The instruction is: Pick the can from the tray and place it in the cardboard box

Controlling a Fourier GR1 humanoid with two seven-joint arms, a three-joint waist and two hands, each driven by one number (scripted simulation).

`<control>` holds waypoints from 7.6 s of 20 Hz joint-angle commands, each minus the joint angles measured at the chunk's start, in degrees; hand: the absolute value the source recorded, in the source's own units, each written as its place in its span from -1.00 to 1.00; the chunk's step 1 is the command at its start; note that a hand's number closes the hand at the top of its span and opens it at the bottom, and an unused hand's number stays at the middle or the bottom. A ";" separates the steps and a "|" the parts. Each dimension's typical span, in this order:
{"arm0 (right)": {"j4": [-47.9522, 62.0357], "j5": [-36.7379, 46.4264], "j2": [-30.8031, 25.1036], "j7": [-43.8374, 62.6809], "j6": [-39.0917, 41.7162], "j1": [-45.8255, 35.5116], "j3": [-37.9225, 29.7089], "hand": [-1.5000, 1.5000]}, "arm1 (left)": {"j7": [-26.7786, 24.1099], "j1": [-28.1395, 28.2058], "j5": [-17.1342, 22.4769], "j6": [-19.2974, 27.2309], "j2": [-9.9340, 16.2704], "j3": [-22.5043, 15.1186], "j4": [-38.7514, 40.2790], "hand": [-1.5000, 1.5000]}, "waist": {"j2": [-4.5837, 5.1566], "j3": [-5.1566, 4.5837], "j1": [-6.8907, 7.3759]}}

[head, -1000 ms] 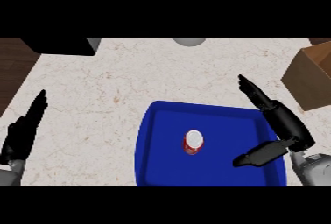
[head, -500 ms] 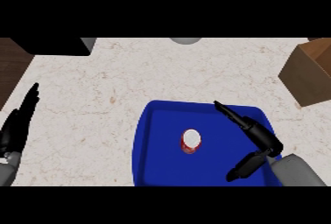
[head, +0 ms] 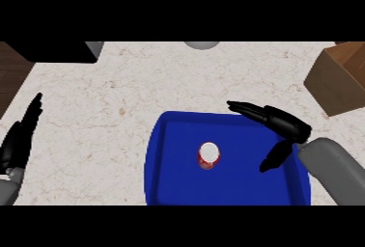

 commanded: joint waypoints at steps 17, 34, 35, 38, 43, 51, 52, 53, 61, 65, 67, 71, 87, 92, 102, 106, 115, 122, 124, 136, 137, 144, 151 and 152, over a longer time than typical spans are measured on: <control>0.67 20.49 8.28 19.97 16.50 -13.02 5.97 -1.00 | 3.25 -0.84 -6.31 0.03 -6.24 2.45 0.18 0.00 | -0.17 -0.01 -1.17; -7.92 29.65 15.34 17.74 21.19 -3.68 1.30 -1.00 | 5.14 1.05 -10.18 -8.25 -5.61 11.62 -3.76 0.00 | -0.27 -0.01 -1.32; -1.13 31.75 18.22 15.42 18.32 -5.60 1.15 -1.00 | 1.51 2.38 -10.87 -8.40 -6.14 12.74 -1.29 0.00 | -0.15 -0.01 -0.99; -13.73 30.30 14.83 17.20 24.45 -0.54 0.44 -1.00 | 2.16 1.38 -11.39 -9.55 -6.66 13.63 -0.40 0.00 | -0.27 -0.02 -1.48; -13.54 35.58 17.86 22.05 25.30 0.62 1.92 -1.00 | 4.50 0.37 -13.61 -8.88 -8.74 13.86 -2.88 0.00 | -0.25 -0.01 -1.25; -11.48 41.05 22.49 26.46 26.80 1.06 0.74 -1.00 | 6.80 5.45 -15.16 -11.14 -9.57 15.66 -10.44 0.00 | -0.26 0.00 -0.92; -9.22 42.61 21.88 24.29 23.89 2.29 1.26 -1.00 | 3.69 1.83 -17.87 -8.94 -13.40 14.07 -2.87 0.00 | -0.15 -0.01 -1.19; -3.33 43.31 24.89 24.34 22.10 -1.64 -0.47 -1.00 | 4.06 3.34 -18.06 -8.93 -13.42 14.18 -5.54 0.00 | -0.13 0.00 -0.89; 2.80 50.29 28.30 19.81 -0.16 -0.49 0.09 1.00 | 2.47 2.04 -18.11 -10.17 -13.05 16.31 -3.12 0.00 | -0.01 0.00 -0.84; -3.58 50.82 26.39 20.24 -0.43 -0.58 -2.58 1.00 | 3.83 3.49 -17.21 -13.25 -11.23 17.89 -5.34 0.00 | -0.24 0.00 -1.07; -2.91 46.82 12.88 20.78 -4.19 3.93 -14.34 1.00 | 3.36 4.14 -16.69 -10.74 -11.41 19.17 -4.28 0.00 | -0.63 0.09 -3.96; 2.87 42.84 -0.63 25.37 -7.01 8.24 -30.07 1.00 | 3.54 6.84 -16.57 -9.14 -11.01 21.10 -3.23 0.00 | -0.63 0.44 -10.76; 29.35 24.89 -26.87 -7.07 -20.39 5.86 -61.69 1.00 | 0.07 4.15 -16.79 -13.10 -12.19 18.60 -3.54 0.00 | 0.35 0.19 -0.22; 34.00 24.08 -26.28 -7.83 -15.31 -0.91 -59.87 1.00 | 4.28 4.81 -17.38 -14.26 -12.10 17.93 -8.03 0.00 | 0.11 0.13 0.31; 40.23 25.34 -23.12 8.37 -9.25 -21.64 -56.24 1.00 | 1.11 -0.65 -21.22 -10.82 -15.95 16.64 -0.49 0.00 | 0.82 0.05 1.19; 44.53 25.70 -19.09 9.63 -11.73 -23.72 -56.08 1.00 | 3.77 -1.51 -20.64 -11.95 -14.98 17.31 -2.90 0.00 | 0.86 0.16 1.65; 49.64 28.42 -15.19 14.74 -16.08 -29.20 -54.44 1.00 | 3.27 -1.71 -20.46 -13.97 -14.55 17.13 -3.25 0.00 | 1.44 0.23 3.16; 53.87 28.63 -13.81 20.26 -18.68 -29.07 -55.27 -1.00 | 5.02 -3.46 -19.99 -14.74 -15.01 16.91 -3.64 0.00 | 2.20 0.36 4.27; 54.88 27.02 -12.96 22.61 -17.70 -29.99 -56.84 -1.00 | 4.53 -3.79 -20.26 -14.66 -14.61 17.08 -3.93 0.00 | 2.03 0.34 4.02; 52.03 20.19 -12.91 11.87 -19.77 -27.68 -63.66 -1.00 | 4.54 -1.84 -20.68 -13.44 -16.27 16.80 -5.07 0.00 | 1.87 0.50 3.67; 51.55 19.52 -13.63 12.01 -20.09 -28.66 -64.40 -1.00 | 2.23 -1.59 -21.85 -12.52 -16.65 16.39 -3.30 0.00 | 2.11 0.43 3.49; 51.80 12.54 -17.79 9.43 -16.98 -27.42 -71.50 -1.00 | 4.10 -2.42 -22.12 -11.99 -16.49 17.01 -3.43 0.00 | 1.85 0.43 2.56; 53.05 8.31 -25.48 6.54 -9.13 -20.70 -75.94 -1.00 | 1.78 -0.51 -19.91 -13.80 -15.37 19.16 -2.71 0.00 | 1.82 0.49 1.91; 53.14 7.87 -27.37 5.54 -6.92 -18.95 -76.41 -1.00 | 3.00 -0.61 -21.21 -13.25 -15.56 18.05 -3.70 0.00 | 1.67 0.57 1.30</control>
